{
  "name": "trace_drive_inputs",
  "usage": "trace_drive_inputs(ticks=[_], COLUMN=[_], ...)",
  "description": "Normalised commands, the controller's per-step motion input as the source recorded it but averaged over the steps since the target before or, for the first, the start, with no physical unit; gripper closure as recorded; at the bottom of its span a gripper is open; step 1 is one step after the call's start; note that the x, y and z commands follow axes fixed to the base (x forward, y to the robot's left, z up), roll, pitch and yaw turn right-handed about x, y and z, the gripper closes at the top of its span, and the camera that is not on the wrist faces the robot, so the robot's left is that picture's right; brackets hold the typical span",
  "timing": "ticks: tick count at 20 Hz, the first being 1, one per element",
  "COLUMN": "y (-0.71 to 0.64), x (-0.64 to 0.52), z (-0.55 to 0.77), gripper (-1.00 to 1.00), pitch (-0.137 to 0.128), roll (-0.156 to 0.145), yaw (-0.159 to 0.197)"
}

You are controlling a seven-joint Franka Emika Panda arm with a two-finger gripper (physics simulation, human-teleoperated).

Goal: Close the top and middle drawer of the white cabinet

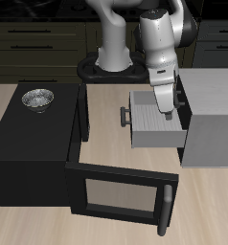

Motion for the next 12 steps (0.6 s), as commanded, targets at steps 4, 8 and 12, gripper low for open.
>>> trace_drive_inputs(ticks=[4,8,12], y=[-0.1,-0.22,-0.24], x=[-0.04,-0.02,-0.1], z=[0.09,0.05,0.08], gripper=[-1.0,-1.0,-1.0], pitch=[-0.016,0.015,0.01], roll=[-0.016,-0.019,-0.031], yaw=[0.001,0.03,0.0])
